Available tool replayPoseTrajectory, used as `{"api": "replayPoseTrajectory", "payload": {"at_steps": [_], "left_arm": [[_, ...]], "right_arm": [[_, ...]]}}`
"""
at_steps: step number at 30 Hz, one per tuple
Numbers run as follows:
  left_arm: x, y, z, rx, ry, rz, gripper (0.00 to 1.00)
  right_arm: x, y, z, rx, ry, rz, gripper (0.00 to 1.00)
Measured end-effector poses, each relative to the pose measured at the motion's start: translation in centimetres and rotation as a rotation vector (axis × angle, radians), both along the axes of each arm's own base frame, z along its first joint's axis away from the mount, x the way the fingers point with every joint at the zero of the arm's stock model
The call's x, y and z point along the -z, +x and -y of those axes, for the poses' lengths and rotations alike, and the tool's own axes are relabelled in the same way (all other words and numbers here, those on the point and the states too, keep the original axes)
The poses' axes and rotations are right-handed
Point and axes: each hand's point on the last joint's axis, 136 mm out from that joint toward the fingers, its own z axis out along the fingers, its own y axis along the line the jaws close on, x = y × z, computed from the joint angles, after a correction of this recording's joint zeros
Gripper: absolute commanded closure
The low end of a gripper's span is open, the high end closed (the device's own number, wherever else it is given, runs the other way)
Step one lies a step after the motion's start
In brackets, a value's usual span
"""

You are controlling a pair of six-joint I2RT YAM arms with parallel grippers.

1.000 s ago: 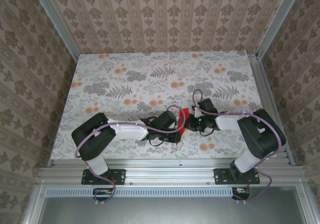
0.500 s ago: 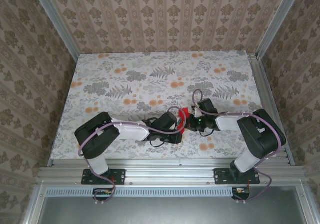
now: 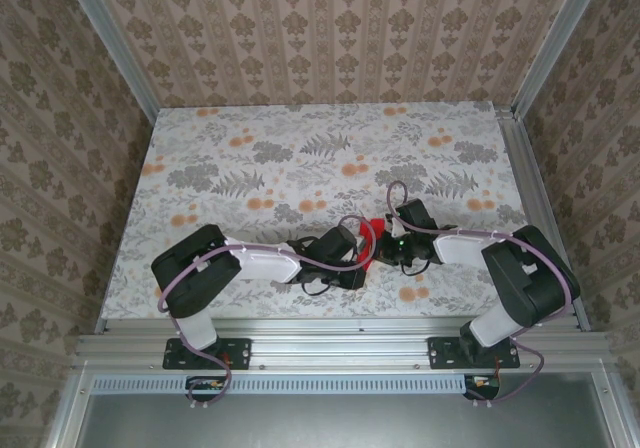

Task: Fold a paper plane with a square sheet of paper (pick it up from the middle)
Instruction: Fold the wing for the fifth time at the center of the table.

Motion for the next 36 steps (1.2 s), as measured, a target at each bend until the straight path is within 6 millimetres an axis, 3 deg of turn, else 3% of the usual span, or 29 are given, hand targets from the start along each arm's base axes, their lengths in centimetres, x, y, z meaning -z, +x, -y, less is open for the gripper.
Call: {"api": "replayPoseTrajectory", "payload": {"at_steps": [19, 28, 36], "left_arm": [[0.0, -0.3, -1.4, 0.067, 0.068, 0.053, 0.89], [0.0, -0.6, -2.0, 0.113, 0.091, 0.074, 0.89], [-0.1, -0.9, -2.7, 0.153, 0.116, 0.089, 0.85]], "right_arm": [[-0.6, -0.5, -0.7, -0.027, 0.016, 0.002, 0.78], [-1.8, 0.8, -1.6, -0.039, 0.044, 0.040, 0.87], [-0.8, 0.9, -2.3, -0.061, 0.031, 0.011, 0.94]]}}
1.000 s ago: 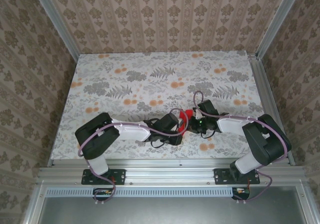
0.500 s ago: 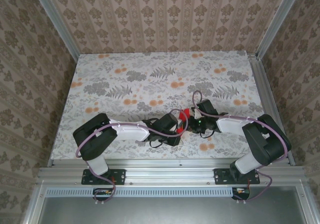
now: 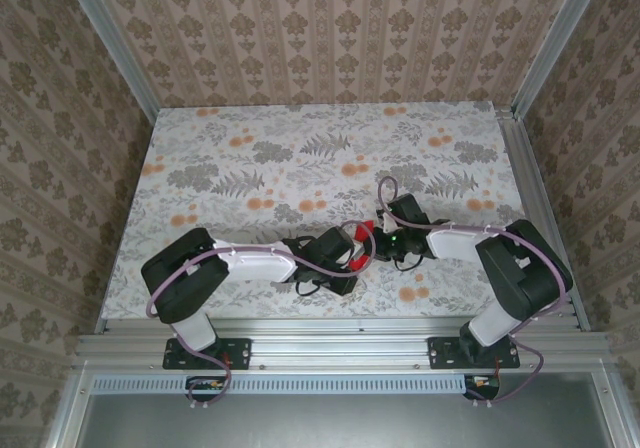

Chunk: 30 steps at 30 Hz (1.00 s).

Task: Fold a paper plane with a square sheet of paper (pick it up from the middle)
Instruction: Fold the wing for the fifth time at the center of the table.

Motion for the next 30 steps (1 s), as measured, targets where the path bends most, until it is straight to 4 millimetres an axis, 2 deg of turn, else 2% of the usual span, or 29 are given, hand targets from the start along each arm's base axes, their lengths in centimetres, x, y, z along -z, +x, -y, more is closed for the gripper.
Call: {"api": "replayPoseTrajectory", "payload": {"at_steps": [7, 11, 16, 22, 25, 30], "left_arm": [[-0.6, 0.0, -0.8, 0.010, 0.017, 0.014, 0.74], [-2.4, 0.3, -1.1, -0.010, 0.002, 0.048, 0.69], [-4.4, 0.8, -1.6, -0.049, -0.011, 0.105, 0.68], [-3.0, 0.7, -3.5, -0.102, 0.080, 0.115, 0.69], [-2.2, 0.7, -4.5, -0.130, 0.117, 0.113, 0.67], [-1.7, 0.1, -4.6, -0.131, 0.130, 0.108, 0.67]], "right_arm": [[0.9, 0.1, -0.5, -0.017, -0.015, -0.020, 0.96], [0.9, 0.1, -0.6, -0.021, -0.017, -0.020, 0.96], [0.9, 0.2, -0.8, -0.027, -0.016, -0.019, 0.97], [1.0, 0.3, -1.1, -0.029, -0.012, -0.016, 0.98], [1.0, 0.3, -1.1, -0.024, -0.009, -0.020, 0.98], [1.0, 0.4, -1.3, -0.023, 0.003, -0.024, 0.98]]}}
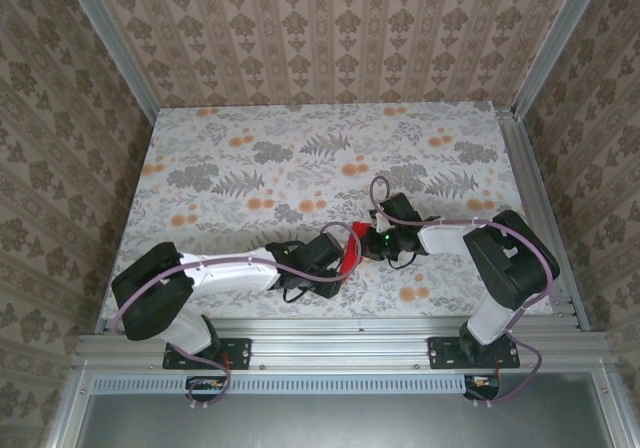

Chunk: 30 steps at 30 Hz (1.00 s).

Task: Fold a paper plane with a square sheet of paper (pick it up from the middle)
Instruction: Fold the wing for the fifth time at the center of the table.

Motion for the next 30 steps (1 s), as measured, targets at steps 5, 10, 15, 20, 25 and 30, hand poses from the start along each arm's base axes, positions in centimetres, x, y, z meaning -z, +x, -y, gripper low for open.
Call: {"api": "replayPoseTrajectory", "payload": {"at_steps": [5, 10, 15, 20, 25, 30], "left_arm": [[1.2, -0.8, 0.4, 0.022, 0.024, -0.006, 0.69], [1.7, -0.8, 0.3, 0.021, 0.050, 0.001, 0.71], [1.5, -0.5, 0.5, 0.031, 0.077, 0.040, 0.73], [1.2, -0.1, 0.8, 0.055, 0.109, 0.080, 0.77], [1.7, 0.0, 1.0, 0.098, 0.170, 0.104, 0.83], [1.9, -0.1, 1.1, 0.132, 0.204, 0.126, 0.88]], "right_arm": [[0.0, 0.0, -0.1, -0.002, 0.003, 0.000, 0.99], [0.0, 0.1, -0.1, -0.002, 0.004, 0.001, 0.99], [0.0, 0.1, -0.1, -0.002, 0.004, 0.001, 0.99], [0.0, 0.1, -0.2, -0.004, 0.008, 0.002, 0.99], [0.0, 0.1, -0.3, -0.006, 0.012, 0.002, 0.99], [0.0, 0.1, -0.3, -0.006, 0.013, 0.002, 0.99]]}}
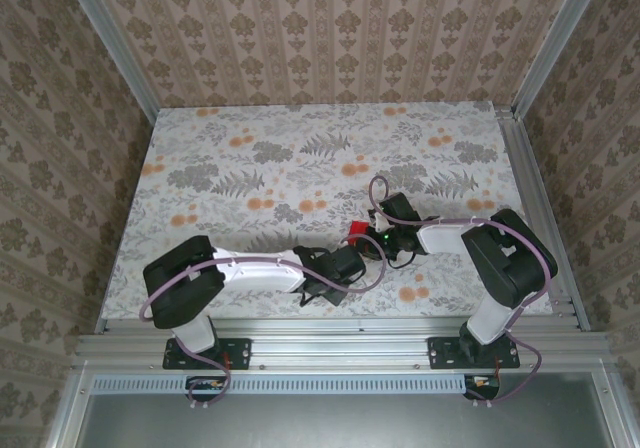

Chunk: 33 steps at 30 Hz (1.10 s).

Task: Fold a paper plane with a square sheet of paper (pick it up from the middle)
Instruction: Fold the wing for the fifth time at the center of the table.

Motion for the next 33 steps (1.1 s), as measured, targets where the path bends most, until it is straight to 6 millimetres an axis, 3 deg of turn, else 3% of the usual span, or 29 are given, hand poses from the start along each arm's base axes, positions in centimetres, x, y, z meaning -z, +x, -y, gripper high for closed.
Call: {"api": "replayPoseTrajectory", "payload": {"at_steps": [5, 9, 16, 23, 27, 33], "left_arm": [[0.1, 0.1, 0.0, 0.021, 0.036, 0.024, 0.89], [0.1, 0.1, 0.0, 0.037, 0.070, 0.046, 0.90], [0.2, 0.2, -0.2, 0.049, 0.092, 0.072, 0.89], [0.2, 0.6, -0.7, 0.042, 0.108, 0.100, 0.89], [0.2, 0.8, -1.1, 0.038, 0.111, 0.114, 0.89], [0.2, 0.8, -1.2, 0.050, 0.115, 0.123, 0.89]], "right_arm": [[0.0, 0.0, 0.0, -0.001, 0.003, 0.001, 0.98], [-0.1, 0.0, -0.1, -0.001, 0.009, 0.002, 0.90], [-0.2, -0.2, -0.1, 0.014, 0.031, -0.002, 0.84], [-1.3, -0.4, -0.2, 0.021, 0.064, 0.002, 0.79], [-1.7, -0.7, -0.2, 0.017, 0.076, 0.007, 0.82], [-1.7, -0.8, -0.2, 0.015, 0.076, 0.006, 0.93]]}}
